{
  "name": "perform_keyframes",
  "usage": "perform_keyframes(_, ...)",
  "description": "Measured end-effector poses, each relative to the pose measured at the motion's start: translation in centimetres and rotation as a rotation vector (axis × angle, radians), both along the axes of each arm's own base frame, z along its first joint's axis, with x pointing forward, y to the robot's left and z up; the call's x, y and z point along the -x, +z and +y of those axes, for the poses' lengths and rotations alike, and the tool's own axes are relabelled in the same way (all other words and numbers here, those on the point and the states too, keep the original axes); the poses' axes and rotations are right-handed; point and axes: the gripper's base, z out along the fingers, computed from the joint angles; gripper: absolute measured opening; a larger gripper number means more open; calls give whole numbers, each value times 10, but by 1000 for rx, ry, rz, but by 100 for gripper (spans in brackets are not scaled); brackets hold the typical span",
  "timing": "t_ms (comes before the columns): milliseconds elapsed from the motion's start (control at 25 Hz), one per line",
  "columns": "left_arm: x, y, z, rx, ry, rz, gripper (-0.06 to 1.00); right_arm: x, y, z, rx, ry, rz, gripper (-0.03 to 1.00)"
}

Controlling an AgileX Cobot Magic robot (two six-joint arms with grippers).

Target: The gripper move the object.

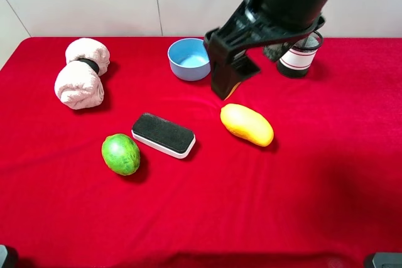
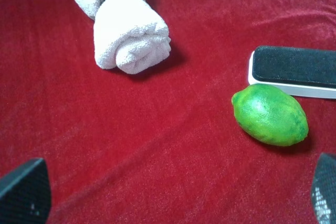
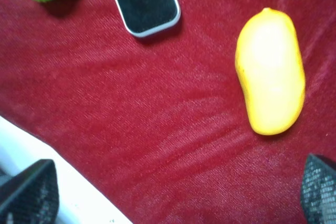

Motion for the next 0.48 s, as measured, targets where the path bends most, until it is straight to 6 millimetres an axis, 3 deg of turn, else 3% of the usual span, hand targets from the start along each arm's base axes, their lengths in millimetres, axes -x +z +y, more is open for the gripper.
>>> perform_keyframes(200,0,0,0,0,0,0,98,18,17,-20,-42,0,-41,69)
perform_keyframes(480,0,0,0,0,0,0,98,49,18,-55,-60,0,-59,69)
